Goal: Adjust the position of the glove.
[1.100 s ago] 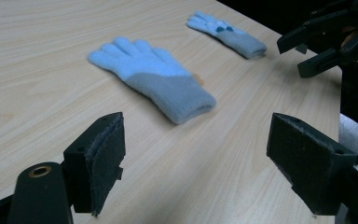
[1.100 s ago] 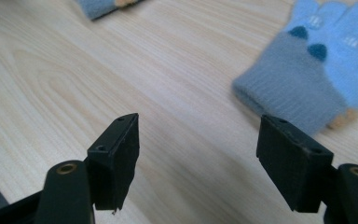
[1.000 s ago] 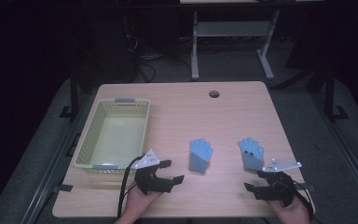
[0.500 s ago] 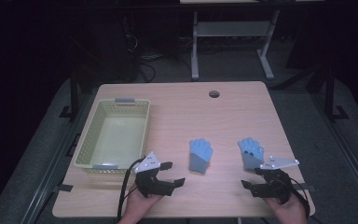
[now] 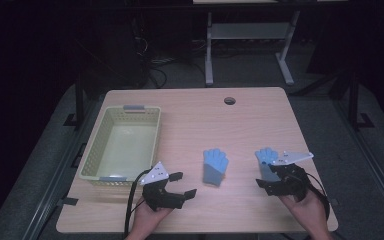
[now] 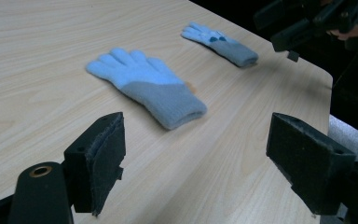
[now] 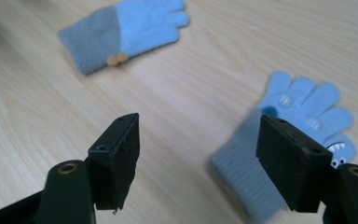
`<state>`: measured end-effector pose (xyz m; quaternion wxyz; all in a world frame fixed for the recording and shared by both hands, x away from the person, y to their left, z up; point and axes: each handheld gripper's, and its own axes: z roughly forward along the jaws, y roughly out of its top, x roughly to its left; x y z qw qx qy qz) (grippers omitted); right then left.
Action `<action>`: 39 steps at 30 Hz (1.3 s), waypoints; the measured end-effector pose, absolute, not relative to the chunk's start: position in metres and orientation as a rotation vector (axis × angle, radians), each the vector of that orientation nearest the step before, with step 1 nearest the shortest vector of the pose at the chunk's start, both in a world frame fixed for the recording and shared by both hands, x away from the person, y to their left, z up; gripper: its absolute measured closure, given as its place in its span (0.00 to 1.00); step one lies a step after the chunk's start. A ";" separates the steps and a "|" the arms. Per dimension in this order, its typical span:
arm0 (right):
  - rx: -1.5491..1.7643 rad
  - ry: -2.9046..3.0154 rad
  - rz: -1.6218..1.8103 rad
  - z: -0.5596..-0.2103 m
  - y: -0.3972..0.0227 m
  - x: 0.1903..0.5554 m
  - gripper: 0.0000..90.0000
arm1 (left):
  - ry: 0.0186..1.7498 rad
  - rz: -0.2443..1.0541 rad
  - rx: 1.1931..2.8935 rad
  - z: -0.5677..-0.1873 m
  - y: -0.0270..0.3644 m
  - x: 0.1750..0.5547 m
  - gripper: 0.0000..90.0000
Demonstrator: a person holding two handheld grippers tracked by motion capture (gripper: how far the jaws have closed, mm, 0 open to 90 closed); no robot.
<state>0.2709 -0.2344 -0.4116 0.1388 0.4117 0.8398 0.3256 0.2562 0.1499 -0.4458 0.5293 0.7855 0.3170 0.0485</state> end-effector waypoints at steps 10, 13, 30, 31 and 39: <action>1.249 2.459 0.869 -0.409 -0.235 0.302 0.39 | 0.762 0.117 1.872 -0.446 0.150 0.256 0.22; 1.258 2.480 0.843 -0.408 -0.234 0.312 0.41 | 0.761 0.126 1.871 -0.445 0.150 0.256 0.22; 1.388 2.530 0.715 -0.411 -0.246 0.352 0.53 | 0.764 0.137 1.856 -0.443 0.153 0.257 0.22; 1.404 2.527 0.703 -0.413 -0.247 0.354 0.54 | 0.764 0.138 1.857 -0.442 0.153 0.257 0.22; 1.521 2.544 0.622 -0.424 -0.254 0.360 0.58 | 0.764 0.133 1.860 -0.444 0.152 0.256 0.22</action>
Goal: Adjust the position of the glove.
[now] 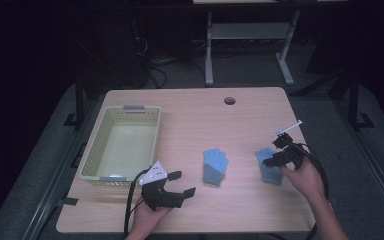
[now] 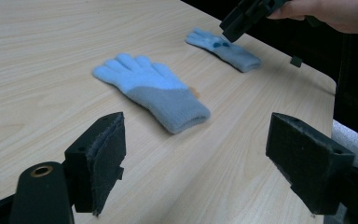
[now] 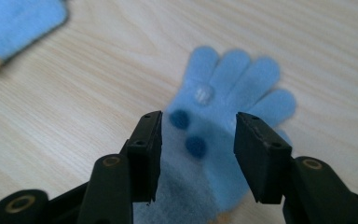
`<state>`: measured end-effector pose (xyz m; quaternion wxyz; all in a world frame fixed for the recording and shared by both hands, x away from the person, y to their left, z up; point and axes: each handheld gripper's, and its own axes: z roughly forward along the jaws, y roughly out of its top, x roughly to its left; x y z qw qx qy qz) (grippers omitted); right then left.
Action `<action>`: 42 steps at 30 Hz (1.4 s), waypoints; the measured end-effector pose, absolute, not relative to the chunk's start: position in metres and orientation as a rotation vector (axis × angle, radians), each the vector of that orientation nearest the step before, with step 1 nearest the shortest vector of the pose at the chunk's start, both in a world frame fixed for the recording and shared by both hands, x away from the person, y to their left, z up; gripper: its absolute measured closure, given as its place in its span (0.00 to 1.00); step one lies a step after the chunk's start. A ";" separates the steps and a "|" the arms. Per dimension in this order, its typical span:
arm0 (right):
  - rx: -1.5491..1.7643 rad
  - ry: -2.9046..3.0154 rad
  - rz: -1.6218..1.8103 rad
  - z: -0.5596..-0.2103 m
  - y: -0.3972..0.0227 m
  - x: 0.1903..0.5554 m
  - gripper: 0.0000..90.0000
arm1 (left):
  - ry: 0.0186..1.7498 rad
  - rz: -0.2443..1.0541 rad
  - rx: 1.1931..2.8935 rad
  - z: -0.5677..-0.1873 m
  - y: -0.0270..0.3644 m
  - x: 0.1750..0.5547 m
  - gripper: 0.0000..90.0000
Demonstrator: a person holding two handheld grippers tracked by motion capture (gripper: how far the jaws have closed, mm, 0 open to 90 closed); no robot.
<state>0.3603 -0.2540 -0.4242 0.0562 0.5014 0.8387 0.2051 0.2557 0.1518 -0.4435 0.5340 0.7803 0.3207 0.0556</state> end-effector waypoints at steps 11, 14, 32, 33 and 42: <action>1.518 2.578 0.506 -0.441 -0.254 0.360 0.62 | 0.766 0.140 1.865 -0.446 0.150 0.256 0.22; 1.500 2.575 0.483 -0.442 -0.252 0.359 0.66 | 0.769 0.138 1.861 -0.446 0.150 0.256 0.22; 1.498 2.553 0.494 -0.437 -0.249 0.357 0.92 | 0.762 0.154 1.855 -0.443 0.152 0.254 0.22; 1.506 2.543 0.512 -0.434 -0.250 0.356 0.92 | 0.766 0.152 1.851 -0.443 0.152 0.254 0.22; 1.479 2.482 0.647 -0.405 -0.250 0.346 0.92 | 0.780 0.153 1.840 -0.443 0.156 0.256 0.22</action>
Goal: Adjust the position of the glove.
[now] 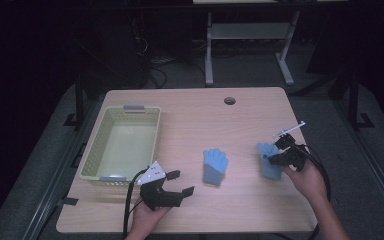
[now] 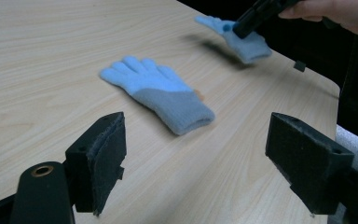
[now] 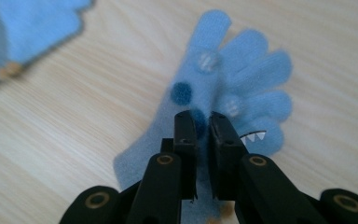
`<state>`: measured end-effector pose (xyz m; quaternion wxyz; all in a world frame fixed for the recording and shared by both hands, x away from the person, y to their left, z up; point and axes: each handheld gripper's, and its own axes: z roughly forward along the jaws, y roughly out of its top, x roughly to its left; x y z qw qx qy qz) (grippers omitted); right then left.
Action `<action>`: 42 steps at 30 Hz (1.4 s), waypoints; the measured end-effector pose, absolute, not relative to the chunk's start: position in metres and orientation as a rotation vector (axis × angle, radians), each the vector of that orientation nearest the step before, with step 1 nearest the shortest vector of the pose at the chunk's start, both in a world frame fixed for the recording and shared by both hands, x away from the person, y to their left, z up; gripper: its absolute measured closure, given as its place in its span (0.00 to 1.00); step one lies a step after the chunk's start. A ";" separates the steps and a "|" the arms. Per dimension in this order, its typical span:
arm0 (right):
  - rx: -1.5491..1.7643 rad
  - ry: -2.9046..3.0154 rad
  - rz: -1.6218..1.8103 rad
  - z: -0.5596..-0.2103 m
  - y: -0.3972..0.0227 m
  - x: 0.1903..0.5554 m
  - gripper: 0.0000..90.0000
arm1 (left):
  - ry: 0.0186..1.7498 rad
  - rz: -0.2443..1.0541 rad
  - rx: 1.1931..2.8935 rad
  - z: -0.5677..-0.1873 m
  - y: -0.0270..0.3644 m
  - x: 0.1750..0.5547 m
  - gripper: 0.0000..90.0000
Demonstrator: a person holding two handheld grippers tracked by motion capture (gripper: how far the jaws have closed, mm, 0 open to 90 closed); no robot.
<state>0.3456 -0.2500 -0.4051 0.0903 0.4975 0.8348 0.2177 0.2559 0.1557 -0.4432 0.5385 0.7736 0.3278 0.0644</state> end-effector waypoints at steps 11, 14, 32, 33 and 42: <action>1.388 2.493 0.751 -0.378 -0.228 0.341 0.92 | 0.784 0.159 1.830 -0.443 0.156 0.256 0.22; 1.368 2.506 0.784 -0.373 -0.220 0.340 0.92 | 0.788 0.158 1.827 -0.442 0.157 0.256 0.22; 1.273 2.594 0.917 -0.366 -0.158 0.343 0.91 | 0.793 0.167 1.819 -0.441 0.159 0.255 0.22; 1.274 2.596 0.923 -0.367 -0.155 0.344 0.91 | 0.791 0.169 1.820 -0.441 0.159 0.255 0.22; 1.282 2.635 0.914 -0.378 -0.126 0.348 0.91 | 0.794 0.172 1.815 -0.440 0.161 0.256 0.22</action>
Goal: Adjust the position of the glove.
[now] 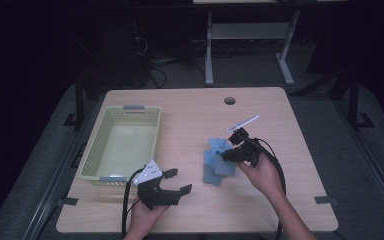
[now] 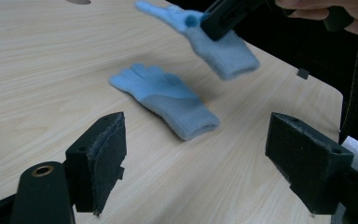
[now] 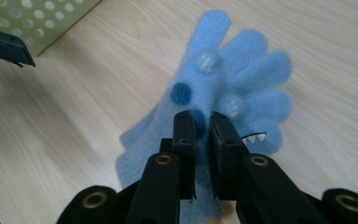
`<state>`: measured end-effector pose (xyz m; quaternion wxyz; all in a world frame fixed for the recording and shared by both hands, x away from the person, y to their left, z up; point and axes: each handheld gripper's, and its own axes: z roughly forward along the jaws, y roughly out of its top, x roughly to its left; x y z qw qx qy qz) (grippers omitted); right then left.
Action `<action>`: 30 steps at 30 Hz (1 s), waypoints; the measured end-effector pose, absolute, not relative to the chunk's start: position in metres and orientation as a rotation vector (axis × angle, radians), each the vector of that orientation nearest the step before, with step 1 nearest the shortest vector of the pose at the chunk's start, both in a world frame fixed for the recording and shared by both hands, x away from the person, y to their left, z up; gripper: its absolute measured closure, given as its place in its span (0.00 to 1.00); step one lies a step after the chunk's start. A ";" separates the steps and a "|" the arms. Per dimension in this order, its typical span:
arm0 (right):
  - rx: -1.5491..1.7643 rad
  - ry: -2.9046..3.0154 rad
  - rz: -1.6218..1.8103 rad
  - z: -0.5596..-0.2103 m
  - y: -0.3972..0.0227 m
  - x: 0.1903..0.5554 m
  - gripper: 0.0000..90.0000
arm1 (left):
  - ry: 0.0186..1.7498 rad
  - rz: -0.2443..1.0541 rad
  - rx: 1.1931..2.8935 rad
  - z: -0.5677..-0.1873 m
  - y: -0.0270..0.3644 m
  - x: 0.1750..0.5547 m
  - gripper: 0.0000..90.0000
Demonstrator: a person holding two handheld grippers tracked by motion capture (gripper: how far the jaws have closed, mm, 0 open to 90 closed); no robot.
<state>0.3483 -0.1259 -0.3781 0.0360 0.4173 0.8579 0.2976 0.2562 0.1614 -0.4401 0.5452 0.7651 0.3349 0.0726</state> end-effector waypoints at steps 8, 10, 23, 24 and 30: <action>1.297 2.654 0.898 -0.389 -0.110 0.350 0.91 | 0.788 0.174 1.817 -0.440 0.161 0.256 0.22; 1.315 2.657 0.893 -0.393 -0.107 0.350 0.91 | 0.786 0.175 1.815 -0.439 0.161 0.256 0.22; 1.359 2.646 0.874 -0.405 -0.093 0.350 0.90 | 0.787 0.179 1.819 -0.439 0.162 0.255 0.22; 1.368 2.649 0.875 -0.407 -0.093 0.351 0.90 | 0.787 0.178 1.815 -0.439 0.162 0.255 0.23; 1.406 2.632 0.854 -0.419 -0.093 0.354 0.89 | 0.790 0.174 1.819 -0.439 0.162 0.255 0.23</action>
